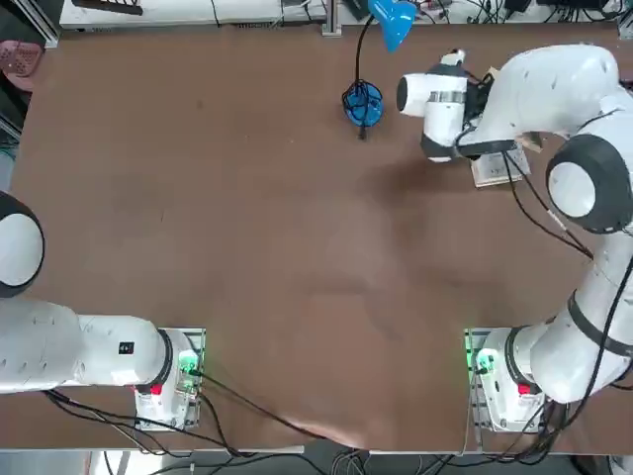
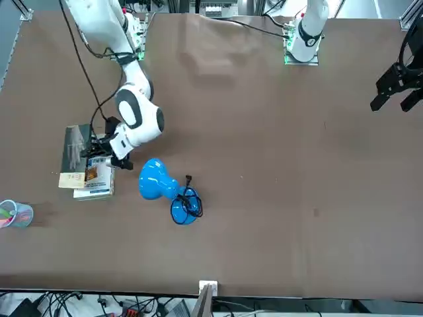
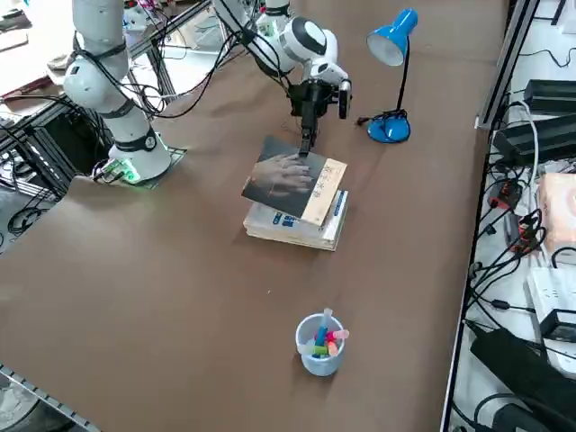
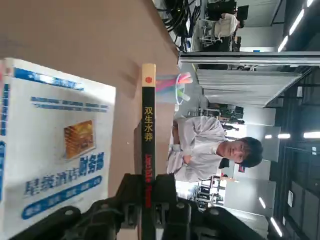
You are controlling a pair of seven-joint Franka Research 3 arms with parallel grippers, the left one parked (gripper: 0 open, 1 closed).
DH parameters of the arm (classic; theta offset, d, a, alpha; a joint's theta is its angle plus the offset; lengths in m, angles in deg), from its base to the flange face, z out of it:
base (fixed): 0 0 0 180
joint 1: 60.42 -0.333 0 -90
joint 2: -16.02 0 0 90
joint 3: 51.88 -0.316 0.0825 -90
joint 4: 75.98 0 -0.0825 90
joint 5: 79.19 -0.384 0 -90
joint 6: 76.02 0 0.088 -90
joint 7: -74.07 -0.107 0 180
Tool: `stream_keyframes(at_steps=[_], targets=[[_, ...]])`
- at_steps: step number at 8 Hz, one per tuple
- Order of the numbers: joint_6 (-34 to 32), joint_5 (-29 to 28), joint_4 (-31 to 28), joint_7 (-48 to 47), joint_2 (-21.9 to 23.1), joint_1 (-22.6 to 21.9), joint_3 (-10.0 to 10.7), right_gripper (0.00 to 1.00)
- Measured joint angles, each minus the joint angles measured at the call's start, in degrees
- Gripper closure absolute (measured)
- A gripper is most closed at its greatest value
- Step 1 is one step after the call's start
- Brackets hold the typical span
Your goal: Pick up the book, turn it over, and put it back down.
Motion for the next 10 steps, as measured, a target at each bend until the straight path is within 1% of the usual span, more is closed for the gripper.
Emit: stream_keyframes(at_steps=[3,10], targets=[[0.03,0.72,0.51,-4.09,-2.79,-0.71,0.02,0.90],[0.09,5.51,0.88,-9.30,-6.02,-2.30,0.02,0.90]])
